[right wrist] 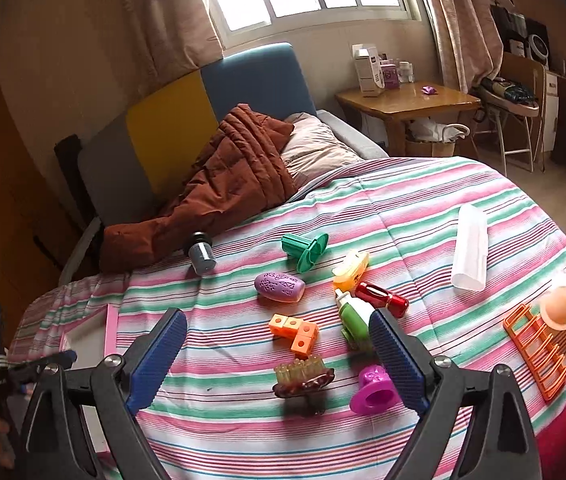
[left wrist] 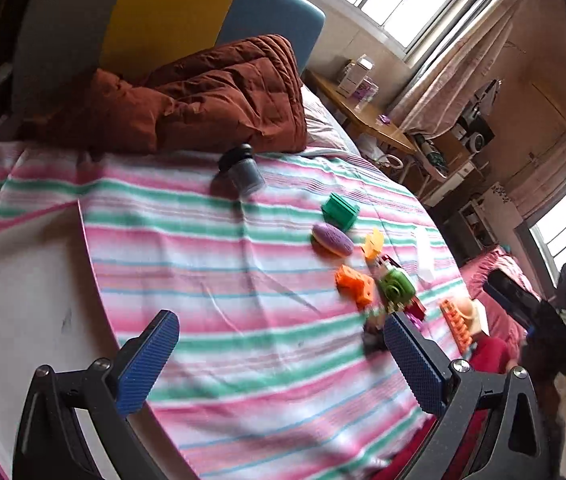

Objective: Organize rigid objects
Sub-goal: 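Move the left tool toward the black-lidded clear cup on the bed, then close the left tool on the black-lidded clear cup and lift it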

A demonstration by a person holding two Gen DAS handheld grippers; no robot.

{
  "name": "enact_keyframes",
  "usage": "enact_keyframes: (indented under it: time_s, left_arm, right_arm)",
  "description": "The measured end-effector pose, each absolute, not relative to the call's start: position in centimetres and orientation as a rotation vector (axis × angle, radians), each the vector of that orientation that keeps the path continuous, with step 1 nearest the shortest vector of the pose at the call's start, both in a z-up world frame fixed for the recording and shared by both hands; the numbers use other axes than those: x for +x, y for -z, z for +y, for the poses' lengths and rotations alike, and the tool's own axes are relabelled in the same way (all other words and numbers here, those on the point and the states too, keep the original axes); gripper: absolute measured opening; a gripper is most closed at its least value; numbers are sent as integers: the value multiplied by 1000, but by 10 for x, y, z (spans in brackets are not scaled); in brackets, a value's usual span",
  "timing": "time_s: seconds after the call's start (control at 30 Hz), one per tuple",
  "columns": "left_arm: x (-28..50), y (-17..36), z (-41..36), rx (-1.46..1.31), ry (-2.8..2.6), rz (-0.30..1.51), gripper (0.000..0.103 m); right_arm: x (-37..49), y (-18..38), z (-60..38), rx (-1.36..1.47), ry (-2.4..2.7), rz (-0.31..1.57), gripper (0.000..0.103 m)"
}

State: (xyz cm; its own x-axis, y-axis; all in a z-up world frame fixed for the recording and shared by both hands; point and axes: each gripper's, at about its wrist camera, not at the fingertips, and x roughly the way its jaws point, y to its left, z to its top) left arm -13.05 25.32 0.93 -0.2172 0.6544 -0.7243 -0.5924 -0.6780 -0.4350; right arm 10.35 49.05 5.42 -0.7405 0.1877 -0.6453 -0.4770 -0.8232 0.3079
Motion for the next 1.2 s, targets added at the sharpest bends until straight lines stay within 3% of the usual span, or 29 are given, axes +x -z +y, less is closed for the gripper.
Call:
enact_keyframes:
  time_s: [0.2,0.57,0.97,1.0,1.1,1.2]
  left_arm:
    - [-205,24,314,-1309,-2023,-47,103]
    - [-289,71,406,-1467,-2072,-85,103]
    - [-304,101,436,-1523,-2187,93,102]
    - [-301,101,436,-1519,-2194,115,100]
    - [-292,99,428,-1484,-2264,176,78]
    - [-279,94,418,-1433,-2260,238,43]
  right_arm:
    - [110,-19,502,-855,-2577,680,94]
    - [113,5,534,-802,-2612,1117,95]
    - [124,3,545,-709,-2616,1226,95]
    - [125,3,545,-709,-2611,1224,95]
    - [127,3,547,-696,-2591,1223,95]
    - [130,6,552,-688,-2548,1245,95]
